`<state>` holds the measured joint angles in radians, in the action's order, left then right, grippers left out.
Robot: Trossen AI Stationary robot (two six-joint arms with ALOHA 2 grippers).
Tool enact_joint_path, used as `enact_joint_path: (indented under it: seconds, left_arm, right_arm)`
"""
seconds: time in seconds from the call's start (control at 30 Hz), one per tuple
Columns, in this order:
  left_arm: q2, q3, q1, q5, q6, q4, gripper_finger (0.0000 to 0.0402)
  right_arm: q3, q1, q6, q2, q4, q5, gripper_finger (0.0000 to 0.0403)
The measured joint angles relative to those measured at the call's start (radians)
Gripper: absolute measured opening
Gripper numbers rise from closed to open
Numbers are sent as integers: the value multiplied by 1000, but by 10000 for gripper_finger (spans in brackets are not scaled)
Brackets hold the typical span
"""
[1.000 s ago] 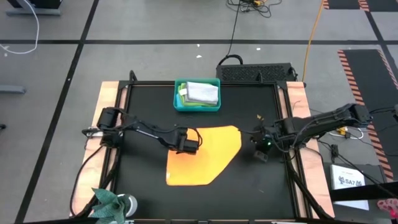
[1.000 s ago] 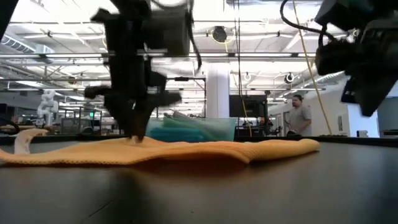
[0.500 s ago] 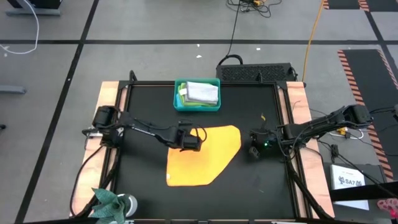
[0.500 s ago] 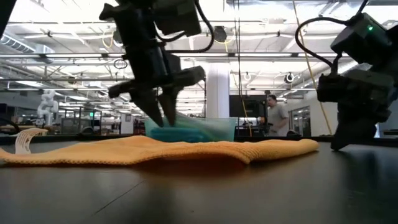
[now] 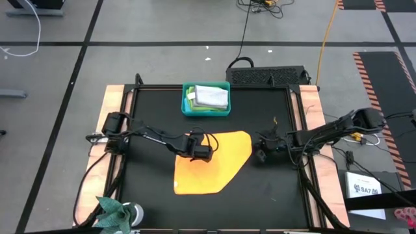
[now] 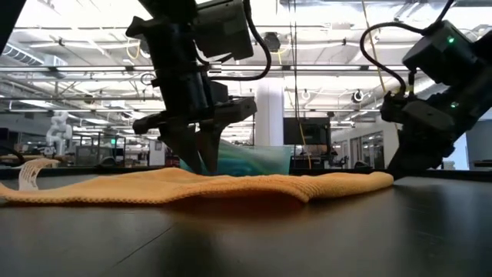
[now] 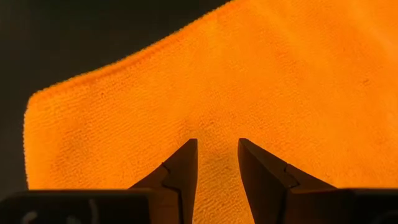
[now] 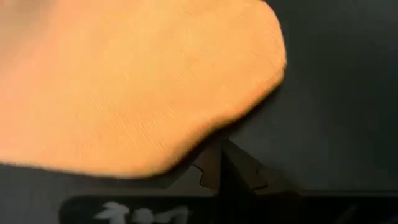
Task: Fold microfiber towels
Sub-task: Fold the orange microfiber towel
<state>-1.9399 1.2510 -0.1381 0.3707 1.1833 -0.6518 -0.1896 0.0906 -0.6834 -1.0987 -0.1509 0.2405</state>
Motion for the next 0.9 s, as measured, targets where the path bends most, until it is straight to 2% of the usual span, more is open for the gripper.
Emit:
enact_joint_path:
  seconds: [0.27, 0.47, 0.57, 0.67, 0.9]
  left_arm:
    - [2, 0, 0, -3, -1, -4, 117]
    - [2, 1, 0, -4, -3, -1, 117]
    - [2, 1, 0, -4, -4, -2, 117]
    - [2, 1, 0, -4, -4, -2, 117]
    - [3, 1, 0, -4, -3, -1, 117]
  right_arm:
    - [1, 0, 10, -148, -256, -40, 0]
    - [1, 0, -35, -165, -575, -138, 0]
    - [0, 0, -23, -164, -724, -138, 0]
    - [0, 0, -11, -164, -746, -138, 0]
    - [0, 0, -33, -164, -611, -162, 0]
